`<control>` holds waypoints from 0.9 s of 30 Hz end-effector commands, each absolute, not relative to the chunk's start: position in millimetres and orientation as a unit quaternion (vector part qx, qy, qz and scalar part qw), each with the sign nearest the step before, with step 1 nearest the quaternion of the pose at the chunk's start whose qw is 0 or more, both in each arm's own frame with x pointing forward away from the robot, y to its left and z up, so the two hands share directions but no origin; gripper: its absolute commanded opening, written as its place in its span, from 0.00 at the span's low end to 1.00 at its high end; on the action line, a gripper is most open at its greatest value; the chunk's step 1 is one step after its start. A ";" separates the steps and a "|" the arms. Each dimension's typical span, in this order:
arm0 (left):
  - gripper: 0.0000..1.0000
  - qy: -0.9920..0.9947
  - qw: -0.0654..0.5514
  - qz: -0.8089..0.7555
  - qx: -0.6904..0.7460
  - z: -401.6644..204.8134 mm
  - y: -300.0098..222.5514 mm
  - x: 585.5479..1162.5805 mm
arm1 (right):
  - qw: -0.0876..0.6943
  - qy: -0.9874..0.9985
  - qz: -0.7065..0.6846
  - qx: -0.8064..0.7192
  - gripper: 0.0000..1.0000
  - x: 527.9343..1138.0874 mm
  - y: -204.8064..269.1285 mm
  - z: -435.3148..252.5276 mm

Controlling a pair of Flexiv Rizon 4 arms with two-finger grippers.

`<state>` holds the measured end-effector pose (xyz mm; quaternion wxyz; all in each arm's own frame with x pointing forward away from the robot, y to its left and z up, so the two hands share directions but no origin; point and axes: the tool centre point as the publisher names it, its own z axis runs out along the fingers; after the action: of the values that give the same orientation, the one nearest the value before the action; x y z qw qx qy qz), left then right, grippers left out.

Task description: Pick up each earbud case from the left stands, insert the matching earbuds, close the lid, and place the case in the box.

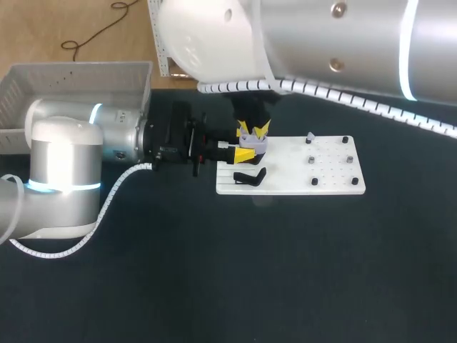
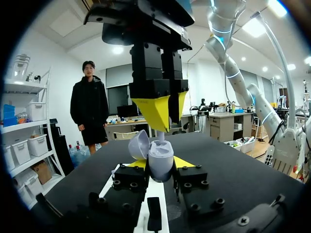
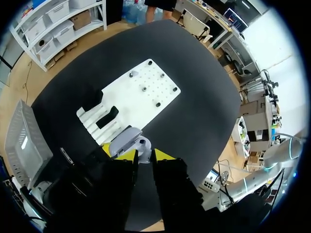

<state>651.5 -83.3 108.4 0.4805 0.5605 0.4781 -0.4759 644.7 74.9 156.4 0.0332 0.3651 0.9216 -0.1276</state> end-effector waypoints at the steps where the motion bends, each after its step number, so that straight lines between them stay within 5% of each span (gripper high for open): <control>1: 0.00 0.479 0.482 -0.474 0.560 108.3 -83.6 650.4 | 0.033 0.921 -0.127 0.365 0.00 646.2 73.8 157.0; 22: 0.00 0.479 0.482 -0.474 0.560 108.3 -83.6 650.4 | 0.014 0.920 -0.136 0.368 0.00 653.3 73.7 144.8; 25: 0.00 0.479 0.482 -0.474 0.560 108.3 -83.6 650.4 | 0.010 0.920 -0.132 0.369 1.00 653.5 73.9 144.0; 27: 0.00 0.479 0.482 -0.474 0.560 108.3 -83.6 650.4 | 0.012 0.921 -0.126 0.369 1.00 652.0 73.5 146.2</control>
<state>652.3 -82.7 108.0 0.4807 0.5600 0.4792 -0.4751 651.1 75.0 144.1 0.0115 0.3690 0.9204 -0.1285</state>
